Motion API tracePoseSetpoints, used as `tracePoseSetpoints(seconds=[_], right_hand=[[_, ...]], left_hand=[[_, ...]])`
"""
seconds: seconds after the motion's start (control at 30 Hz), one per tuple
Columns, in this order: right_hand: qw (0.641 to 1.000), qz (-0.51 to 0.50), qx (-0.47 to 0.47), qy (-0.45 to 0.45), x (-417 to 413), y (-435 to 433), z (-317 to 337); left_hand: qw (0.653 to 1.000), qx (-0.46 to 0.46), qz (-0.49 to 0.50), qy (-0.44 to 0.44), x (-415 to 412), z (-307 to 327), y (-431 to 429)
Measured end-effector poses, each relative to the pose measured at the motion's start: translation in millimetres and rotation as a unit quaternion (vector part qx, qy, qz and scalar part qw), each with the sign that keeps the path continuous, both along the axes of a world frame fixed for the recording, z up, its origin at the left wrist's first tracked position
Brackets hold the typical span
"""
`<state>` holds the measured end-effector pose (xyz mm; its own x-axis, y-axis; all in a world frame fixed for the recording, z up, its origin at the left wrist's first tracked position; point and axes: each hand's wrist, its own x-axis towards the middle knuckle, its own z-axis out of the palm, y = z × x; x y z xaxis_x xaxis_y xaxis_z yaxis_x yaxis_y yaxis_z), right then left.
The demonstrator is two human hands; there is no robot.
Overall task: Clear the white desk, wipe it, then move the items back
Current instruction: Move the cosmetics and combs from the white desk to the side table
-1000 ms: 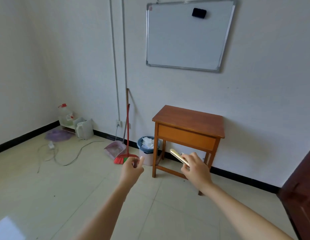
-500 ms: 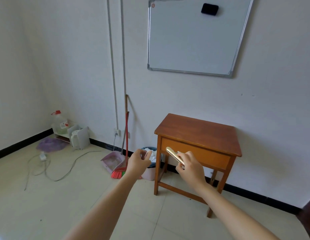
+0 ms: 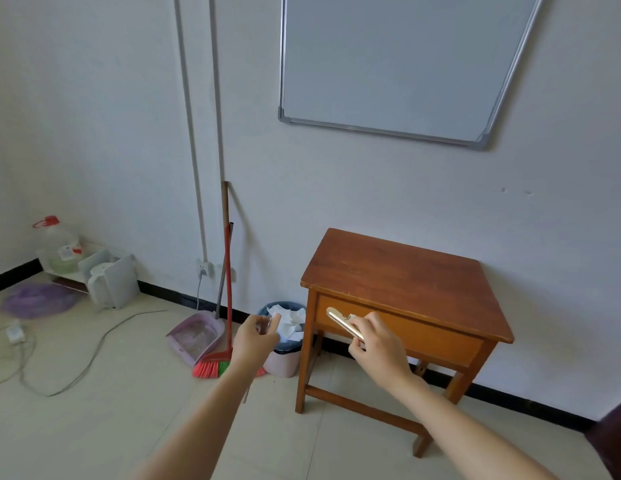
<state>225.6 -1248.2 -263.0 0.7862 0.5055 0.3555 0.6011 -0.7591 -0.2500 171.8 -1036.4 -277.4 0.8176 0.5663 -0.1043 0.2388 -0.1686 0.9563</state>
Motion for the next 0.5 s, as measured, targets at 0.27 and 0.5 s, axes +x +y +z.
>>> tracePoseSetpoints(seconds=[0.27,0.5], right_hand=[[0.997,-0.072,0.031,-0.006,72.3,71.4,22.5],[0.993,-0.111,-0.005,0.050,90.2,107.2,-10.7]], left_hand=[[0.999,0.025,-0.041,-0.009,101.5,25.4,100.9],[0.993,-0.028,-0.110,0.017,144.3,-14.5,102.3]])
